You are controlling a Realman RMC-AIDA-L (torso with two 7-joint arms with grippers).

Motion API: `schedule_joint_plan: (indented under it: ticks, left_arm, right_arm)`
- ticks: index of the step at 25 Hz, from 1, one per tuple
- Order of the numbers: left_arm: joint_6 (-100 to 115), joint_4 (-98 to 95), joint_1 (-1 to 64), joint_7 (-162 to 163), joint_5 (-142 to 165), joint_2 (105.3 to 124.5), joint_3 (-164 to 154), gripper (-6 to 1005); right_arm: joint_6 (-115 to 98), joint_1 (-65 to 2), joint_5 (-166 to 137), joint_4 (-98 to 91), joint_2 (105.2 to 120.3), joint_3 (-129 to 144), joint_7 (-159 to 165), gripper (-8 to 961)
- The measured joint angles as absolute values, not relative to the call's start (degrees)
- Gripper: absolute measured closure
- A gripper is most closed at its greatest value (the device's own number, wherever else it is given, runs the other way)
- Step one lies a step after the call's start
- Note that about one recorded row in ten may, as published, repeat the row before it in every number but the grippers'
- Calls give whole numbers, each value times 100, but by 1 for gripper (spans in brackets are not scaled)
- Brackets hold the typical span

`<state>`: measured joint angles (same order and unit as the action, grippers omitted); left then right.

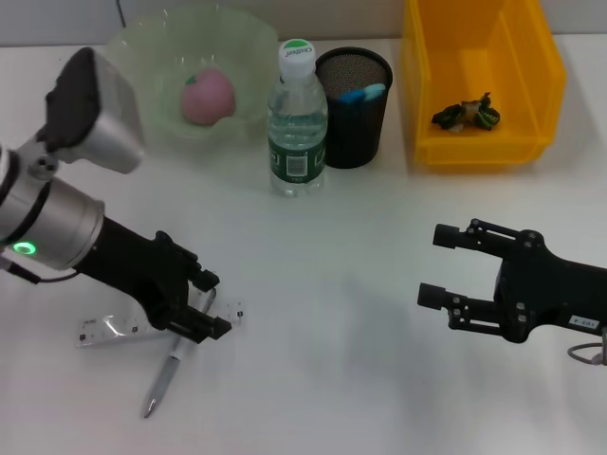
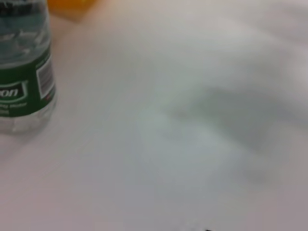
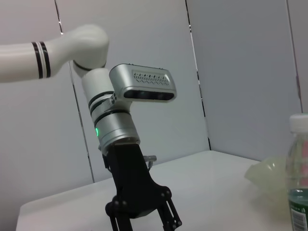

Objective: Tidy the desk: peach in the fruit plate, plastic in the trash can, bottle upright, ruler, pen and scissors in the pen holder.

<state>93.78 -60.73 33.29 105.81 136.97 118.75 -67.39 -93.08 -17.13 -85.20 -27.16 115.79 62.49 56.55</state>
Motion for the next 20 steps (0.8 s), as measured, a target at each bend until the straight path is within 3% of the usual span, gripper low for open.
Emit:
schedule_joint_plan:
  ticks: [20]
  left_arm:
    - [8872,-6648,3355,11092,13789,11892,-8013,331]
  right_arm:
    - [-9202,-1796,-8478,-2671,11656,6042,5740,185]
